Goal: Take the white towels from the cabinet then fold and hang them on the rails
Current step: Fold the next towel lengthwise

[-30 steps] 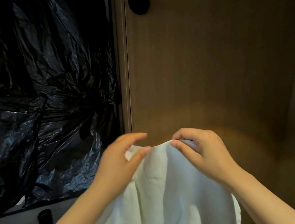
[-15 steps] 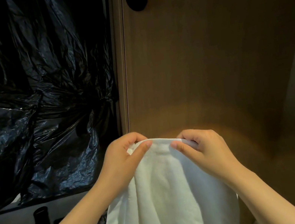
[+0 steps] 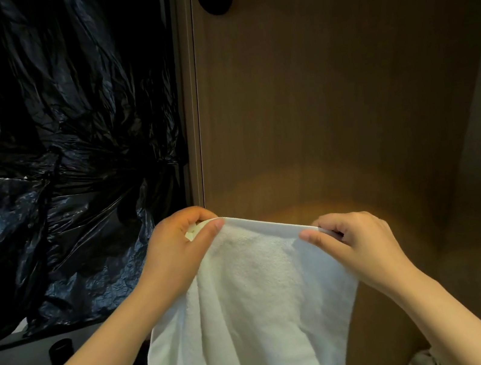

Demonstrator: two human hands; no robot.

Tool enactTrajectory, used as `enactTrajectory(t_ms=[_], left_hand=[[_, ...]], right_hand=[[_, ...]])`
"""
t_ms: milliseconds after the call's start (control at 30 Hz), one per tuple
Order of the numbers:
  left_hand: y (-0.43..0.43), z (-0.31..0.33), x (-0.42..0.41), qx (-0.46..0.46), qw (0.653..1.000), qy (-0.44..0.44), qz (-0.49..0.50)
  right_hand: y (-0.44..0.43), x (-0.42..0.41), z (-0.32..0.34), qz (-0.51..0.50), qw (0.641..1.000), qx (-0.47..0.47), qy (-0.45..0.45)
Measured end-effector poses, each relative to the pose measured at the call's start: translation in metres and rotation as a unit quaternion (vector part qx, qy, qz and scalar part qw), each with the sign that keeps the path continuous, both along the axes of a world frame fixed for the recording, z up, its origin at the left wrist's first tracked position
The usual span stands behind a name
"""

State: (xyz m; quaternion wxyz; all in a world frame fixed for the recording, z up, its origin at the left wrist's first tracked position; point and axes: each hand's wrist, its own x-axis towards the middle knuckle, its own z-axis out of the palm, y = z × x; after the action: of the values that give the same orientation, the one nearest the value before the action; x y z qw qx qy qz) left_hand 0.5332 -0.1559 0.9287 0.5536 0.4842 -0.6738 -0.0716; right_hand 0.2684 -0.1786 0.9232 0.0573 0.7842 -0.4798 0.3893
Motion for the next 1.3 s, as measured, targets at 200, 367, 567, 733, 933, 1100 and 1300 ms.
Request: enactTrajectory(t_ms=[200, 367, 567, 733, 933, 1100, 1300], left_hand=[[0.0, 0.001, 0.0, 0.014, 1.0, 0.015, 0.015], [0.003, 0.011, -0.002, 0.058, 0.998, 0.016, 0.008], [-0.034, -0.042, -0.011, 0.156, 0.984, -0.089, 0.015], [-0.038, -0.141, -0.025, 0.214, 0.972, -0.086, 0.045], [0.002, -0.185, -0.033, 0.226, 0.972, 0.014, 0.07], [0.054, -0.201, -0.039, 0.25, 0.964, 0.087, 0.036], [0.082, -0.197, -0.035, 0.291, 0.915, 0.257, 0.111]], right_hand=[[0.015, 0.003, 0.013, 0.1, 0.975, 0.086, -0.18], [0.029, 0.006, 0.021, 0.155, 0.952, 0.126, -0.234], [-0.006, -0.008, -0.035, 0.001, 0.962, 0.214, -0.168], [0.005, -0.013, -0.12, -0.042, 0.934, 0.292, -0.203], [0.04, -0.008, -0.174, -0.007, 0.909, 0.32, -0.267], [0.063, 0.009, -0.191, 0.004, 0.87, 0.373, -0.321], [0.076, 0.027, -0.175, 0.086, 0.824, 0.426, -0.364]])
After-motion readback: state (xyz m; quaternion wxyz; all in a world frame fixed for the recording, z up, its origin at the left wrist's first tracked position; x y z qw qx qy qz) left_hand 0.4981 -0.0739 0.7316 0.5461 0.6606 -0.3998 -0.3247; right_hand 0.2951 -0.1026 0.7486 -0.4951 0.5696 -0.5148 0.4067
